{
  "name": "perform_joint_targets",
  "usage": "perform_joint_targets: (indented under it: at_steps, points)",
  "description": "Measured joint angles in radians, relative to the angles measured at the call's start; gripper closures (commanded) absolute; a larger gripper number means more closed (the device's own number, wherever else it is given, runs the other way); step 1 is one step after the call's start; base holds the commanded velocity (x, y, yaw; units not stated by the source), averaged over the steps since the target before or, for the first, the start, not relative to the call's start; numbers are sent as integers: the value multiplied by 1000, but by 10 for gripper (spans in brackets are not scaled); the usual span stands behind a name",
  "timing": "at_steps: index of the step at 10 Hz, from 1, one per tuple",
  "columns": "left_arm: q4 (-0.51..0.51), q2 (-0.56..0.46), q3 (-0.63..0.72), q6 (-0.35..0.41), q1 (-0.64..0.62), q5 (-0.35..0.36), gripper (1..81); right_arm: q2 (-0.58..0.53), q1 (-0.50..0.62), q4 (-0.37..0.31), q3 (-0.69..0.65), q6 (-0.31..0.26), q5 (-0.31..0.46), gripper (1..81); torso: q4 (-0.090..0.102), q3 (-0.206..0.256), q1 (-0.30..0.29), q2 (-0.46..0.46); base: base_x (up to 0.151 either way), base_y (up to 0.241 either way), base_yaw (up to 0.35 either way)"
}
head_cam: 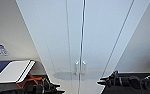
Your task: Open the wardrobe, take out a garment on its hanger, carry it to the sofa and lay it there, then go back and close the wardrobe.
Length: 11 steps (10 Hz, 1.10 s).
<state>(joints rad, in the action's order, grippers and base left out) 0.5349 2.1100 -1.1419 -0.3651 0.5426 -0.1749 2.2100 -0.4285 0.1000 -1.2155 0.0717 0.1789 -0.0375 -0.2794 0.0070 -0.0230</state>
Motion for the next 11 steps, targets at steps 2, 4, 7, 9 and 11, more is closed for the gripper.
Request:
perform_joint_targets:
  at_steps: [2, 4, 7, 9, 11]
  points:
    - [-16, 14, -5, -1, -48, -18, 10, 71, 14, 0, -48, 0, 12, 10, 0, 0, 0, 0, 0, 0, 0]
    - [-26, 32, -35, -5, -72, -36, 10, 121, 24, 0, -100, 0, 27, 10, 0, 0, 1, 1, 0, 0, 0]
    - [-28, 71, -89, -7, -89, -42, 10, 156, 68, 0, -127, 9, 32, 10, 0, 0, 1, 1, 0, 0, 0]
    - [-51, 106, -139, -7, -107, -51, 10, 181, 97, 0, -135, 34, 34, 10, 0, 0, 1, 1, 0, 0, 0]
    - [-71, 140, -160, -8, -139, -46, 10, 223, 127, 1, -158, 45, 35, 10, 0, -1, 2, 1, 0, 0, 0]
